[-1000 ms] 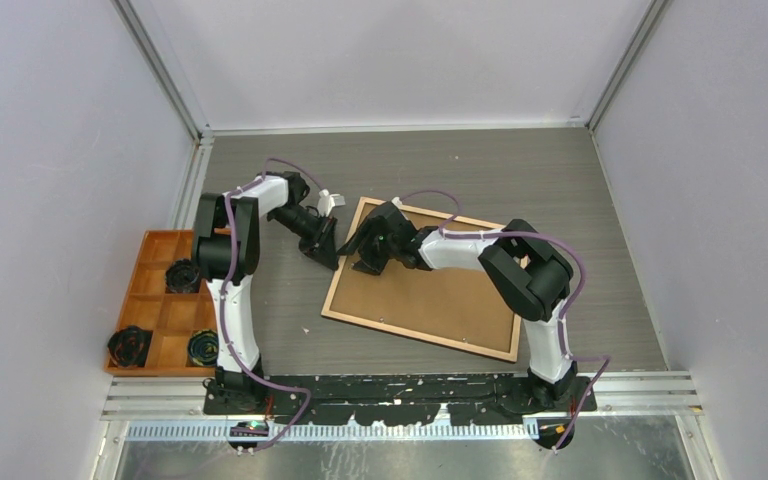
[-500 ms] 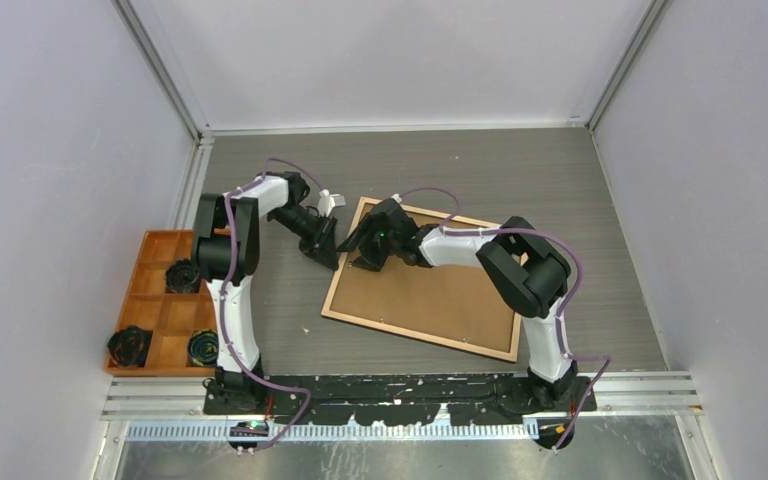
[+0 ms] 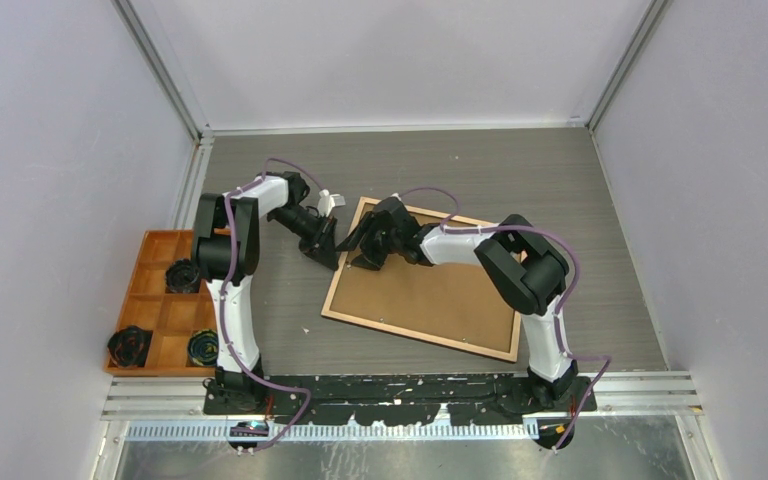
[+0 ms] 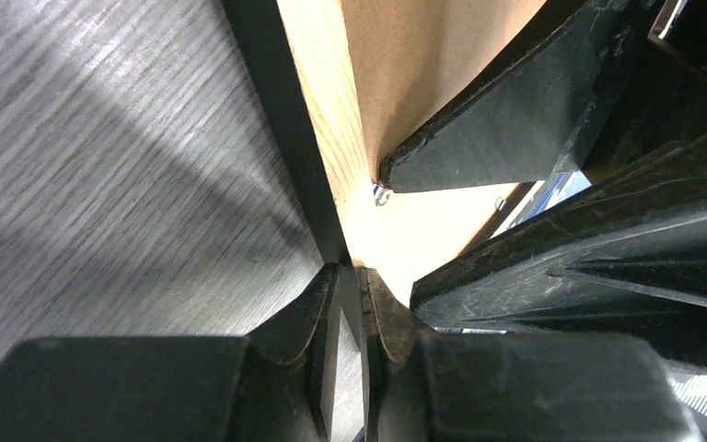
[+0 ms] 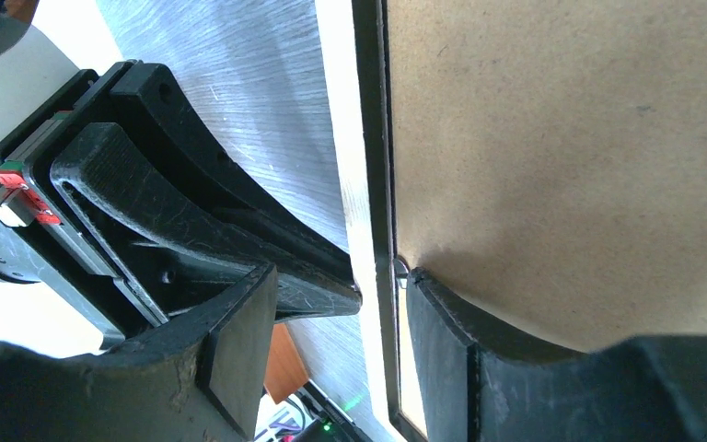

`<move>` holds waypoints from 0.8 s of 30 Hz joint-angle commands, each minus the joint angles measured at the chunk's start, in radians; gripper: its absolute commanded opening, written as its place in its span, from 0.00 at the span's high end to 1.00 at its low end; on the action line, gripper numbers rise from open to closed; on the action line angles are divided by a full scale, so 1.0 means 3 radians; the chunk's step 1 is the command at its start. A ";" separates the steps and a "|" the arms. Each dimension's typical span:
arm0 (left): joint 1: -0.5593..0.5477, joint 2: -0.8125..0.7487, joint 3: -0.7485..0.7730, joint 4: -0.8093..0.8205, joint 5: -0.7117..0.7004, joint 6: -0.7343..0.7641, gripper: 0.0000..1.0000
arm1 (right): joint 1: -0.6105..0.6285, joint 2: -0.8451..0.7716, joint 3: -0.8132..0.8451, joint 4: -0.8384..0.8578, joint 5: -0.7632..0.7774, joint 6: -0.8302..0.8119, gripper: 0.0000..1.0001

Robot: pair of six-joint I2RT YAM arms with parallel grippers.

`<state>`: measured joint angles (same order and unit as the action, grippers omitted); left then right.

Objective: Put the photo into the frame
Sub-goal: Install the photo frame at the center of the board.

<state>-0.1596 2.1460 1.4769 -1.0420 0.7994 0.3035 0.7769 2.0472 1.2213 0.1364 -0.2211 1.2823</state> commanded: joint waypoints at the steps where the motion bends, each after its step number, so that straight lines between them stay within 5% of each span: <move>1: -0.0061 -0.0046 -0.0075 0.0068 -0.0140 0.0144 0.86 | 0.0008 0.0102 0.0081 0.0054 -0.0004 -0.0020 0.41; 24: -0.0066 -0.0053 -0.0060 0.0035 -0.0135 0.0172 0.87 | -0.0021 0.0180 0.0158 0.0152 -0.0271 -0.0028 0.42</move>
<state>-0.1570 2.1460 1.4769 -1.0439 0.8013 0.3031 0.7609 2.0727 1.2327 0.1616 -0.3046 1.2846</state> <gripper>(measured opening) 0.138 0.578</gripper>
